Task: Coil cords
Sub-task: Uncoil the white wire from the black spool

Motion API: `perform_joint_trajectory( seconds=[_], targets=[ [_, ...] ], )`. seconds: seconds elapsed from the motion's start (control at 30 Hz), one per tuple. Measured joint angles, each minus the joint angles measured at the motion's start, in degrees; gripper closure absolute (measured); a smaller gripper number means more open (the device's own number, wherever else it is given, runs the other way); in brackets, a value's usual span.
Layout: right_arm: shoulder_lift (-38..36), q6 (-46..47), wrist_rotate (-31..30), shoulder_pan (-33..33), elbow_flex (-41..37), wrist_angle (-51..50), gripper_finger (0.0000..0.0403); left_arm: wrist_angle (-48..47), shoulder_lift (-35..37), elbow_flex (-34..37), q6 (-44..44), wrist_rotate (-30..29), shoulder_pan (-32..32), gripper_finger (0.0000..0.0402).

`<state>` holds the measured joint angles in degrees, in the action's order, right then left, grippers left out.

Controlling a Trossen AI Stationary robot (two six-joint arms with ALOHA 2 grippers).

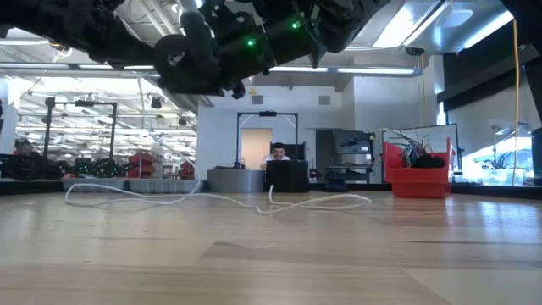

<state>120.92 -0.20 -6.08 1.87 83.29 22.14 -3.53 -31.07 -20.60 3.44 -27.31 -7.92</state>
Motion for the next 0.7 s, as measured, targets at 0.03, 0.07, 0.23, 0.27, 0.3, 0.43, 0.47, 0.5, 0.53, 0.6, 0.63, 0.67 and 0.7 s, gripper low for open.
perform_joint_trajectory(
  seconds=[0.03,0.07,0.23,0.27,0.3,0.43,0.47,0.5,0.53,0.6,0.63,0.67,0.7],
  targets=[
    [0.0,0.0,0.6,0.0,0.0,0.0,0.0272,-0.1,0.0,0.0,0.0,0.0,0.0,0.0398],
    [0.0,0.0,1.1,0.0,0.0,0.0,0.0272,-0.2,0.0,0.0,0.0,0.0,0.0,0.0398],
    [0.0,0.0,1.3,0.0,0.0,-2.2,0.0271,-0.3,0.0,0.0,0.1,0.0,0.0,0.0398],
    [0.0,0.0,1.4,0.0,0.0,-2.0,0.0271,-0.3,0.0,0.0,0.1,0.0,0.0,0.0398],
    [0.0,0.0,1.4,0.0,0.0,-1.4,0.0271,-0.3,0.0,0.0,0.1,0.0,0.0,0.0398],
    [-0.1,0.0,1.4,0.0,0.0,1.0,0.0272,-0.3,0.0,0.0,0.2,0.0,0.0,0.0398],
    [-0.1,0.0,1.4,0.0,0.0,1.0,0.0273,-0.3,0.0,0.0,0.2,0.0,0.0,0.0398],
    [-0.1,0.0,1.4,0.0,0.0,0.7,0.0276,-0.3,0.0,0.0,0.2,0.0,0.0,0.0398],
    [-0.2,0.0,1.3,0.0,0.0,0.2,0.0281,-0.3,0.0,0.0,0.2,0.0,0.0,0.0398],
    [-0.2,-0.1,1.1,0.0,0.0,-1.0,0.0298,-0.3,0.0,0.0,0.2,0.0,0.0,0.0398],
    [-0.2,-0.1,0.8,0.0,0.0,-1.6,0.0310,-0.3,0.0,0.0,0.2,0.0,0.0,0.0398],
    [-0.2,-0.2,0.7,0.0,0.0,-2.2,0.0323,-0.3,0.0,0.0,0.2,0.0,0.0,0.0398],
    [-0.2,-0.3,0.6,0.0,0.0,-2.6,0.0337,-0.3,0.0,0.0,0.2,0.0,0.0,0.0398]
  ],
)
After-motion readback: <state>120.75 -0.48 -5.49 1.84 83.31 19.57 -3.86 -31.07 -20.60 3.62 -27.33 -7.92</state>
